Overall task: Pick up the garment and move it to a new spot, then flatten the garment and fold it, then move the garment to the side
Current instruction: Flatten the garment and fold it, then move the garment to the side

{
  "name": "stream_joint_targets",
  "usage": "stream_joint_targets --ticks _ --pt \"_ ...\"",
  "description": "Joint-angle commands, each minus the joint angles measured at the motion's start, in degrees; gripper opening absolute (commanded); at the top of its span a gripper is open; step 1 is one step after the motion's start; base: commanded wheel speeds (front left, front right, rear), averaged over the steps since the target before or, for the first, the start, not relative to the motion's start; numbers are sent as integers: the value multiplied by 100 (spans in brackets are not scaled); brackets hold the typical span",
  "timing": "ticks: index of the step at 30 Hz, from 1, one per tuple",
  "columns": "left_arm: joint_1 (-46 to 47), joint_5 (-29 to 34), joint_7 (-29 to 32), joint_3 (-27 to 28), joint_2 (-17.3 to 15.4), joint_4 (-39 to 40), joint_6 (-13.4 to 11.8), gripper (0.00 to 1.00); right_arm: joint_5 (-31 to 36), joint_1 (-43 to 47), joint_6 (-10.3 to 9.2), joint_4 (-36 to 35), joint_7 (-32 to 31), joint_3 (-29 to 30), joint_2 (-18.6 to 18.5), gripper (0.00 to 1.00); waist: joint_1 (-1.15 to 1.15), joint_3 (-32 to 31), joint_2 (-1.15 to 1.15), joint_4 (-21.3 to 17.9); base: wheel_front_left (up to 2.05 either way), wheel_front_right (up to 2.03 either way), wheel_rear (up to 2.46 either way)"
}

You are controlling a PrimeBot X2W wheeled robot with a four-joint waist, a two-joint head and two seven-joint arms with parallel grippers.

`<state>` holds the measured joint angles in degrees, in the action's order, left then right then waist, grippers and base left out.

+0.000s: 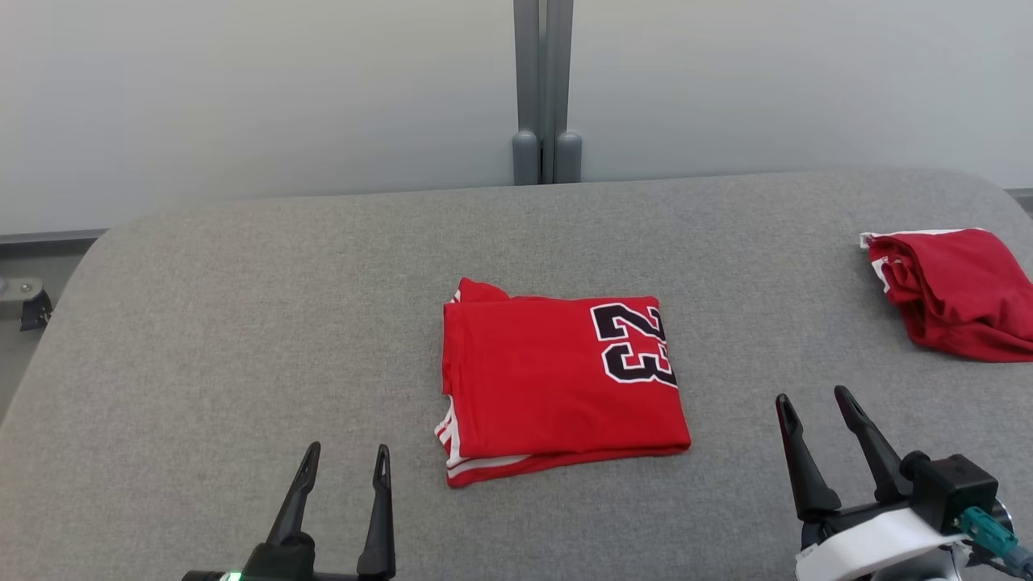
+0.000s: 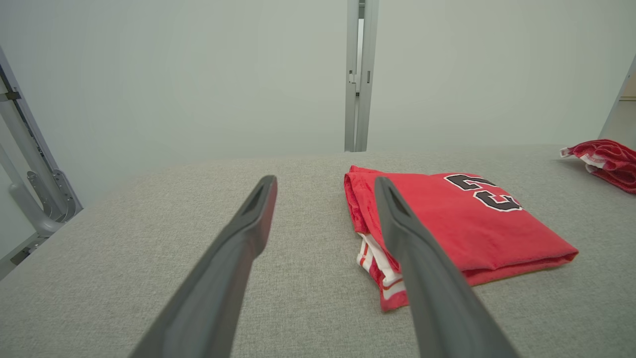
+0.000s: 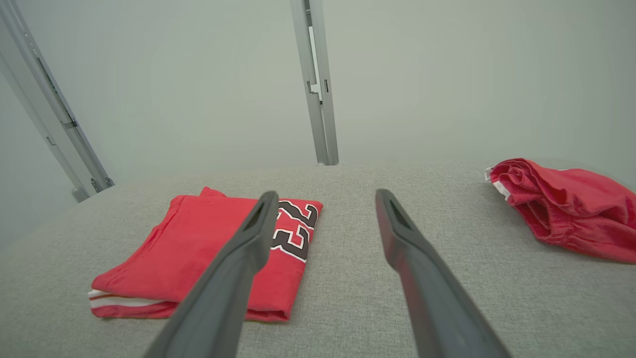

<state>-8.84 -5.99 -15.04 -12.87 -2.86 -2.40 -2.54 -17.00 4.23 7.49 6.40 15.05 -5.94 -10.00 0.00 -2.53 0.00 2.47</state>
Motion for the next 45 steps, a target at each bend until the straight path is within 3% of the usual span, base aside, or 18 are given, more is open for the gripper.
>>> stream_joint_targets --ticks 1,12,45 --pt "-126 -2 -16 37 -10 34 -30 100 69 145 0 -77 12 40 27 100 0 -116 0 -28 0 0 0" --pt "-370 50 -16 121 -9 149 -68 100 210 629 0 -219 13 32 134 100 0 -260 0 57 0 0 0" --pt "-274 52 -16 -57 -9 127 -112 100 227 579 0 -147 14 17 211 100 0 -273 0 170 0 0 0"
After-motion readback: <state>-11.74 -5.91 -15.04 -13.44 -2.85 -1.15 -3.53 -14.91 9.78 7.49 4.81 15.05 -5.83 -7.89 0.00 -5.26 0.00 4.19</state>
